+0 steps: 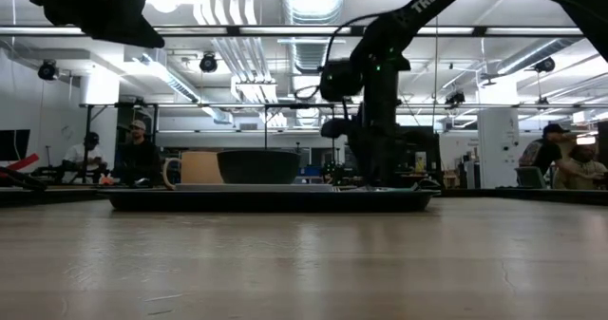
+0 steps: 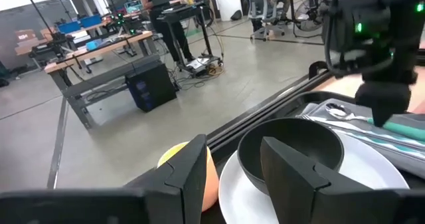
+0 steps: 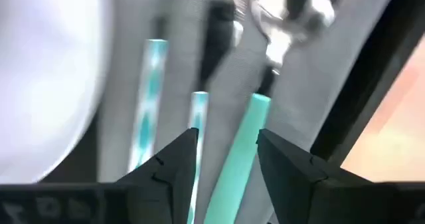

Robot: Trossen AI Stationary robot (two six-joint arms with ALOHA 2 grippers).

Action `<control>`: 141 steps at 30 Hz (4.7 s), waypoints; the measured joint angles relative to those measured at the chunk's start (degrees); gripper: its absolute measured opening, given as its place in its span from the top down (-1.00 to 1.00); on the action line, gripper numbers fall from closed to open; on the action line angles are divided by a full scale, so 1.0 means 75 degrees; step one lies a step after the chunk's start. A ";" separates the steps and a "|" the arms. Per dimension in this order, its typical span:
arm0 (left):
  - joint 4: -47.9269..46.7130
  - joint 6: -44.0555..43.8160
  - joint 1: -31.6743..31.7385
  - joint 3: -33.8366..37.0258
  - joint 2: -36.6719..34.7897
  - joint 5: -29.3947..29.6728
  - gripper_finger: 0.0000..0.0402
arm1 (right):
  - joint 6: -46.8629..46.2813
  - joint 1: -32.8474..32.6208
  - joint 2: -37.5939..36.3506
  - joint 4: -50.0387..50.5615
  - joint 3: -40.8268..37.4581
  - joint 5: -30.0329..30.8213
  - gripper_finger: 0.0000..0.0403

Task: Set up tray
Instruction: Return to Home Position

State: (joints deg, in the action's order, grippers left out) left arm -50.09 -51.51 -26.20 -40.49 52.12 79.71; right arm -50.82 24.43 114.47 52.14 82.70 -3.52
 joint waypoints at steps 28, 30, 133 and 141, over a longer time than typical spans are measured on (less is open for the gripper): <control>0.6974 0.7929 0.2454 0.1150 -0.1019 -0.7398 0.38 | 0.5406 -0.2406 -0.6523 -1.0185 -0.6613 -0.0405 0.32; 0.7354 0.7981 0.2480 0.1384 -0.1289 -0.7864 0.38 | 0.5457 -0.2524 -0.6827 -1.0182 -0.6818 -0.0442 0.34; 0.8465 0.7675 0.2565 0.5301 -0.6918 -1.0108 0.38 | 0.5627 -0.4838 -1.5255 -0.6656 -1.0749 0.1893 0.54; 0.8285 0.7732 0.2565 0.5320 -0.6927 -1.0123 0.38 | 0.5688 -0.4838 -1.5241 -0.6636 -1.0743 0.1866 0.55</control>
State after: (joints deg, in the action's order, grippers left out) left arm 12.05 6.48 -6.96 -0.59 0.16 3.79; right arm -8.16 -11.86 0.16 2.37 2.13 10.48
